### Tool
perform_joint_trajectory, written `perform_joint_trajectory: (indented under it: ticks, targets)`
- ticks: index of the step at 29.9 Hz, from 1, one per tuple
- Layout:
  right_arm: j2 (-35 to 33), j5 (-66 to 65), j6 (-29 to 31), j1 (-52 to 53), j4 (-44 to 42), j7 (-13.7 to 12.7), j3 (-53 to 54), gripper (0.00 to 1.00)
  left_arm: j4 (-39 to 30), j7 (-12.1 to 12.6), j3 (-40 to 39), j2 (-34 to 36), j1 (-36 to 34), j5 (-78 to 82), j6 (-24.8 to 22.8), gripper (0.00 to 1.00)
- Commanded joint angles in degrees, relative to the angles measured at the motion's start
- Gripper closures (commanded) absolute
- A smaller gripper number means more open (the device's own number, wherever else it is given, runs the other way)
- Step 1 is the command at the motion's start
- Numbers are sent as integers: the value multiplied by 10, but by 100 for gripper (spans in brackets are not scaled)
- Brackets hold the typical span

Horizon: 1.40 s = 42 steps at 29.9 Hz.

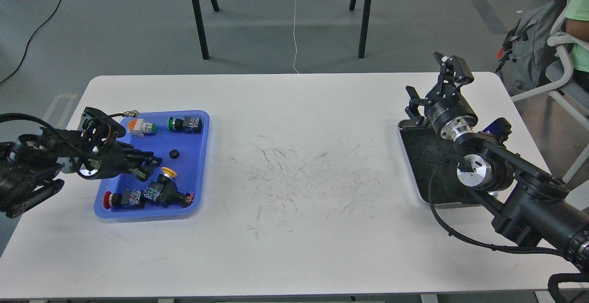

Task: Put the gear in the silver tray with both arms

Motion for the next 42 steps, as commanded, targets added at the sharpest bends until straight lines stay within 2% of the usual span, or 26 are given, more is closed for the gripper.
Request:
perform_joint_trajectory:
  ticks: [1, 17, 29, 36, 42]
  targets:
    - [0, -1, 0, -2, -1, 0, 0, 1, -2, -1, -1, 0, -2, -2, 1, 78]
    - [0, -6, 0, -3, -2, 0, 0, 1, -33, -1, -11, 18, -54, -9, -3, 80]
    - [0, -6, -1, 11, -1, 0, 0, 1, -167, -1, -44, 23, -152, -65, 2, 82]
    - [-6, -5, -4, 15, -1, -2, 0, 1, -174, -1, -55, -44, -166, -57, 6, 92]
    - [-9, -5, -5, 25, -2, -2, -11, 1, -151, -1, -51, -119, -168, -54, 7, 92]
